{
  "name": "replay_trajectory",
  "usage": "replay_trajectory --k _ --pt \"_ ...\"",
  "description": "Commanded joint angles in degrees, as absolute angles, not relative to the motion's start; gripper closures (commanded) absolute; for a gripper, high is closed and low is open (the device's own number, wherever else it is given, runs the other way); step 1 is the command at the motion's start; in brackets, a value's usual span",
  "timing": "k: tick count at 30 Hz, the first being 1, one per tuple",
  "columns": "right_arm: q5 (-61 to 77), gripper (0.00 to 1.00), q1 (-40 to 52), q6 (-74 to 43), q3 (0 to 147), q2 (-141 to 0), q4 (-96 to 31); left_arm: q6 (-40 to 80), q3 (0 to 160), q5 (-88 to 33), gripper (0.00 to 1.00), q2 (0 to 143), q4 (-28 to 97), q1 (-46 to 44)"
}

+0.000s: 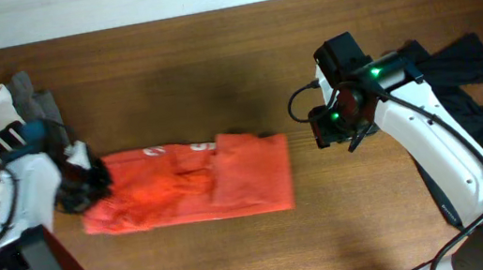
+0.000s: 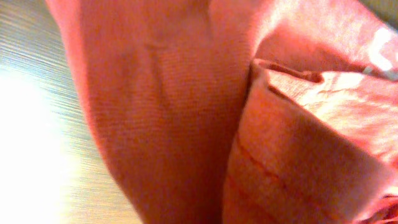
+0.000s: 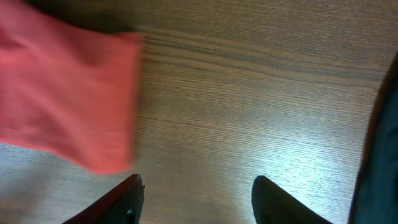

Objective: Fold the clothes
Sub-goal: 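Grasp the shirt's left end with the left gripper and fold it rightward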

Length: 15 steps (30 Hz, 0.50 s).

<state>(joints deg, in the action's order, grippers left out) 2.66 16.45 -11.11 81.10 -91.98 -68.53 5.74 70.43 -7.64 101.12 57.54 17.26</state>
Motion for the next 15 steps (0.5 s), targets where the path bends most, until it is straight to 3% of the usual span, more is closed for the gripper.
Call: replay_trajectory --k 1,7,15 --pt "0.97 0.40 15.62 -10.98 81.19 -91.96 -68.66 5.13 77.43 -3.42 1.00 98.52 59.07 20.21" --pt "0.97 0.40 11.49 -10.98 81.19 -91.96 -69.87 5.06 82.76 -10.48 0.99 98.41 63.64 16.93" --pt "0.97 0.39 4.43 -9.19 81.19 -91.96 -71.53 5.10 82.83 -11.79 0.99 98.32 66.48 2.28"
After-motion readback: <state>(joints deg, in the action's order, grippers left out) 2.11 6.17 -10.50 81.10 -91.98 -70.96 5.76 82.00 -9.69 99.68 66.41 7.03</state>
